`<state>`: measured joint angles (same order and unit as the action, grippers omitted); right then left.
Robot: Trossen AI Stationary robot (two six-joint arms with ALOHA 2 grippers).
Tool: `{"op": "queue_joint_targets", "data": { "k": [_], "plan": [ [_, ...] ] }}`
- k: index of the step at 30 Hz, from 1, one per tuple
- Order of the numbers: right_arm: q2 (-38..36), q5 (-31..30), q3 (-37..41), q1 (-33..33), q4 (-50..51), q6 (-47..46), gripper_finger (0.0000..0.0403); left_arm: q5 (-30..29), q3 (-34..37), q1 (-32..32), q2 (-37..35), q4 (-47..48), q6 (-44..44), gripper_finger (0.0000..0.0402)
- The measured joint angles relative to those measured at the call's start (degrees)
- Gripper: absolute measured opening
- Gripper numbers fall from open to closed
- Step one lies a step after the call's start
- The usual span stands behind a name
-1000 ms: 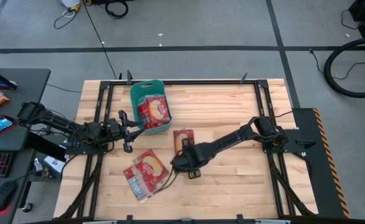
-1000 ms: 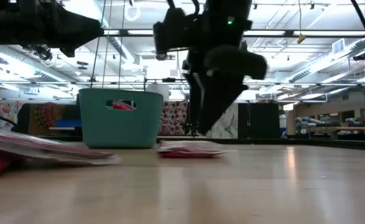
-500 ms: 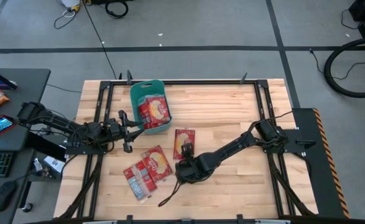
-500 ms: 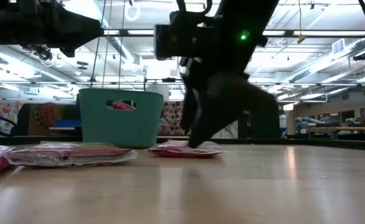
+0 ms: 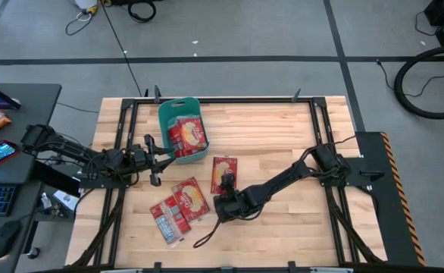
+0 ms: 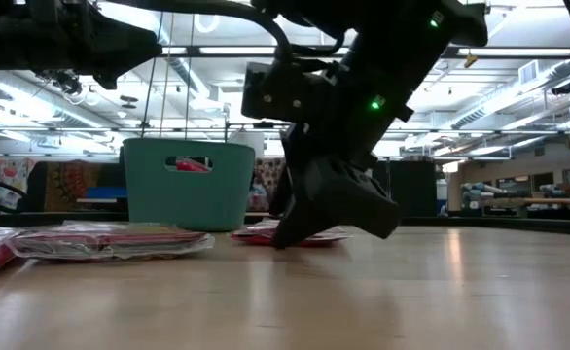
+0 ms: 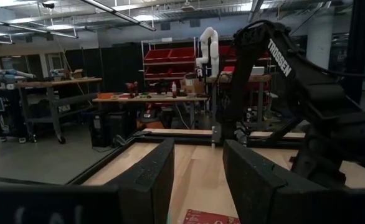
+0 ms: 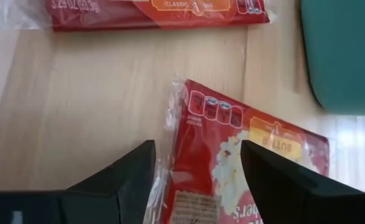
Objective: Sort popcorn bags into baskets
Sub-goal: Put the red popcorn bag into the green bin
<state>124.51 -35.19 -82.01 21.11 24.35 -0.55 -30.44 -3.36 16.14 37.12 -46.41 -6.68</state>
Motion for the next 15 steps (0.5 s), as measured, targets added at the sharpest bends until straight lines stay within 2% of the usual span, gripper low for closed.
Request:
{"op": "queue_joint_targets", "data": {
  "k": [4, 13, 15],
  "plan": [
    [-0.3, 2.3, 1.6, -1.0, -0.6, -1.8, 0.0212, 0.0, 0.0, 0.0, 0.0, 0.0, 0.0, 0.0144],
    [-0.1, 7.0, 1.8, -1.8, -0.7, -1.8, 0.0027, 0.0, 0.0, 0.0, 0.0, 0.0, 0.0, 0.0144],
    [0.0, 7.3, 1.2, -1.7, -0.1, -1.2, 0.0009, 0.0, 0.0, 0.0, 0.0, 0.0, 0.0, 0.0144]
  ]
}}
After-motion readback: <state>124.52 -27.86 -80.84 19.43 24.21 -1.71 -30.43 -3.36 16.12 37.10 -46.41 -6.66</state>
